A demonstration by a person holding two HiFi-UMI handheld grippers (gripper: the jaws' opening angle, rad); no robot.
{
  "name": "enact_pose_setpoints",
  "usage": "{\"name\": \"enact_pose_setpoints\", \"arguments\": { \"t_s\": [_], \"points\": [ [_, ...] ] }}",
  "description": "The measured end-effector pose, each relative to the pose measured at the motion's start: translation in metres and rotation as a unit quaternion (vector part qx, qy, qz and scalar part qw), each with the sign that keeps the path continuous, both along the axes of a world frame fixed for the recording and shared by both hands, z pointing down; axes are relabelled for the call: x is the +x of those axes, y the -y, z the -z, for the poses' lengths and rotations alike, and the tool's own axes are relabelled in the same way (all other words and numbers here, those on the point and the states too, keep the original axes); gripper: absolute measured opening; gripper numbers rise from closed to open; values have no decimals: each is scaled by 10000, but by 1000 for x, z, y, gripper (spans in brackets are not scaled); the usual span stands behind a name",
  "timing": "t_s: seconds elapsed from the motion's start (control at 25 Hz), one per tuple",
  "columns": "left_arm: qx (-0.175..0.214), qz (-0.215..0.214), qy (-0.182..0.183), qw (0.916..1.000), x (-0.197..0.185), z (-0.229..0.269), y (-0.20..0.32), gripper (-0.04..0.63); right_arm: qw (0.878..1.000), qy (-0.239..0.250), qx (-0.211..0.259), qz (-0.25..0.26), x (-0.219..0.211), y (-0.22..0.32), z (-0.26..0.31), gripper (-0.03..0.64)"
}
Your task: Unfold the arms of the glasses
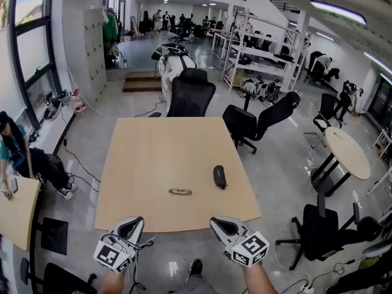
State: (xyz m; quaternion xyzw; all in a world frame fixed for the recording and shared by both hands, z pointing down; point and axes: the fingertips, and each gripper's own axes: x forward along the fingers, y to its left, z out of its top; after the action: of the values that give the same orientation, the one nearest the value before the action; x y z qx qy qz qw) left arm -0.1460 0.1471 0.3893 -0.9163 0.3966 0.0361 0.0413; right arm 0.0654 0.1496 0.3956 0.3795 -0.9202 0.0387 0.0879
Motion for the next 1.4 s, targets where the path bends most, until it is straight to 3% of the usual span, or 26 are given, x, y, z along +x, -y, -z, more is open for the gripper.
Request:
{"name": "enact_pose_setpoints", "arguments": {
  "t_s": [0.68, 1.0, 1.4],
  "points": [
    [-181, 716, -66, 9972, 56, -18, 137, 5, 9974, -3, -144, 700, 46, 156, -20, 8],
    [-241, 874, -74, 9959, 69, -24, 157, 5, 9959, -6, -212, 877, 57, 183, -26, 8],
    [-257, 736, -45, 9969, 93, -18, 198, 5, 9964, 59, -168, 835, 74, 212, -16, 8]
  ]
}}
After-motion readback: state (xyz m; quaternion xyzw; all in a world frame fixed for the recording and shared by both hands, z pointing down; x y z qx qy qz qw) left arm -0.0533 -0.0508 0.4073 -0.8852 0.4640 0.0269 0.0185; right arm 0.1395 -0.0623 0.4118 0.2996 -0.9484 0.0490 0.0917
